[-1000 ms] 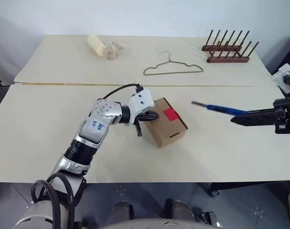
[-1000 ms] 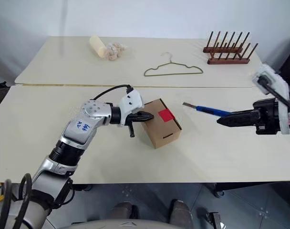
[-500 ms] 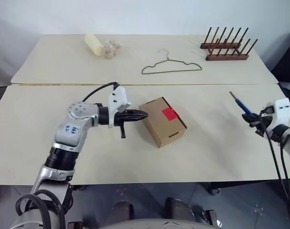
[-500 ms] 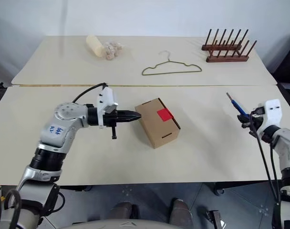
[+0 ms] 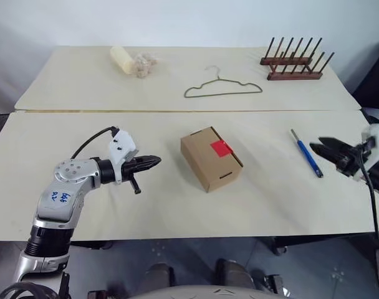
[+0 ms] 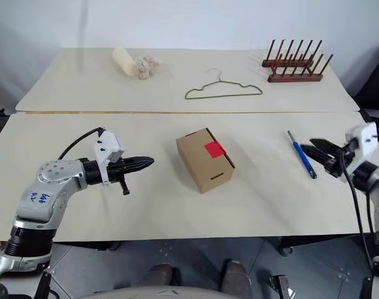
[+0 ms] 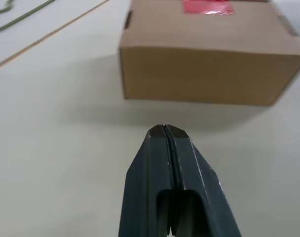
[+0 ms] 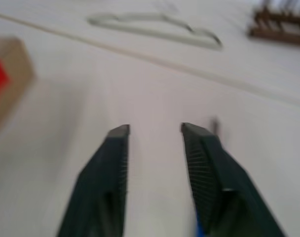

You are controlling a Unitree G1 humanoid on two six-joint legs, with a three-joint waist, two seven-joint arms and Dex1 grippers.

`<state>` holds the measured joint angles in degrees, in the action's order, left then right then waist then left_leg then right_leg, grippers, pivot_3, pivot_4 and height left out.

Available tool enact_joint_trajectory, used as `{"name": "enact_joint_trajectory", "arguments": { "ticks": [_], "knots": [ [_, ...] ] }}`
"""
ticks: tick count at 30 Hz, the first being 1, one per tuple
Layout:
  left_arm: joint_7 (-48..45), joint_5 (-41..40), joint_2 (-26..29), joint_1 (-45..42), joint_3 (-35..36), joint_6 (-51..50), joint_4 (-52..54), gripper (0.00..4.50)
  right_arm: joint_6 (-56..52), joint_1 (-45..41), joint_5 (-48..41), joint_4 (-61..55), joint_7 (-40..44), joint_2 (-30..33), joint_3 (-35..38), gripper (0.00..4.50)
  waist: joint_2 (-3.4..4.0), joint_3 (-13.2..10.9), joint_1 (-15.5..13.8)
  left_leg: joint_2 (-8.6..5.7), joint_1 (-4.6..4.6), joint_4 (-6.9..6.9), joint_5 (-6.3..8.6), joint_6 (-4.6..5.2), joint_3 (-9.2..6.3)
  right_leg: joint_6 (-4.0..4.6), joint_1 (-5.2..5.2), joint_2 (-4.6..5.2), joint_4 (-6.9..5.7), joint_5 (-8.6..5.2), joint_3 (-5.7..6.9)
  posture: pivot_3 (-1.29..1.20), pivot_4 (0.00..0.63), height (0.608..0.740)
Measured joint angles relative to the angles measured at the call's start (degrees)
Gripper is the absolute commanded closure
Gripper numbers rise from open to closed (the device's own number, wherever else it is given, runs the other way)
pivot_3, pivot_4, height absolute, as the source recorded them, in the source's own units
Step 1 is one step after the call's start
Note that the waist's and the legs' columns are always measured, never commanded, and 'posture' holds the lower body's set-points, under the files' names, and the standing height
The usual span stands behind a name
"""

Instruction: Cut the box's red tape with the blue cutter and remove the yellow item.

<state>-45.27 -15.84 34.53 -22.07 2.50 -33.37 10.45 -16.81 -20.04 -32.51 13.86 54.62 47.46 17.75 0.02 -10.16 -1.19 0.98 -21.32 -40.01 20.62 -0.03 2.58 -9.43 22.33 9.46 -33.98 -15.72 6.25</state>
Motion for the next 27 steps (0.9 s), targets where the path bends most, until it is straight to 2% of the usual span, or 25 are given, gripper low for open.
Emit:
{"name": "enact_joint_trajectory", "arguments": {
  "ticks": [2,7,13,17,22,27],
  "knots": [
    [2.0,0.8,-0.2,0.1,-0.6,-0.6,-0.2,4.5,2.3,-1.2,3.6,-0.3,-1.8,-3.2,-3.0,4.48,-0.01,0.0,0.0,-0.02,0.01,0.0,0.0,0.0,0.04,0.01,0.01,0.0,0.0,0.0,-0.05,0.0,0.15,0.74],
    [5.6,2.2,-5.0,-0.8,-4.4,-0.6,-1.1,4.5,15.1,-8.2,14.9,7.5,-11.7,-16.7,-10.5,4.48,0.01,0.0,0.0,-0.04,-0.05,0.07,-0.02,-0.03,0.09,0.01,0.17,0.0,-0.06,0.01,-0.12,0.0,0.15,0.74],
    [11.1,3.5,-9.1,-4.6,-6.0,-4.3,-2.5,4.5,23.0,-10.2,19.5,8.9,-11.8,-22.8,-15.2,4.48,-0.02,0.0,0.2,-0.06,-0.09,0.08,-0.01,-0.02,0.06,0.01,0.14,0.0,0.01,0.01,-0.07,0.0,0.15,0.74],
    [12.3,3.6,-11.4,-5.1,-9.0,-6.5,-2.3,4.5,18.6,-7.2,19.6,5.1,-8.1,-24.7,-20.3,4.48,-0.01,0.0,0.4,-0.06,-0.1,0.08,-0.01,-0.02,0.05,0.01,0.15,0.0,0.0,0.01,-0.07,0.0,0.15,0.74],
    [13.2,3.7,-12.5,-7.0,-10.0,-7.6,-2.3,4.5,5.9,-3.1,17.8,-5.8,-4.1,-20.0,-21.9,4.48,-0.01,0.0,0.1,-0.05,-0.09,0.04,-0.01,-0.02,0.04,0.01,0.14,0.0,-0.03,0.01,-0.08,0.0,0.15,0.74],
    [13.7,3.7,-11.9,-7.1,-9.6,-8.1,-2.2,4.5,-4.2,-0.9,15.9,-14.7,-3.2,-19.0,-23.1,4.48,-0.01,0.0,0.4,-0.04,-0.08,0.07,-0.01,-0.02,0.05,0.01,0.16,0.0,-0.02,0.01,-0.08,0.0,0.15,0.74]
  ]
}}
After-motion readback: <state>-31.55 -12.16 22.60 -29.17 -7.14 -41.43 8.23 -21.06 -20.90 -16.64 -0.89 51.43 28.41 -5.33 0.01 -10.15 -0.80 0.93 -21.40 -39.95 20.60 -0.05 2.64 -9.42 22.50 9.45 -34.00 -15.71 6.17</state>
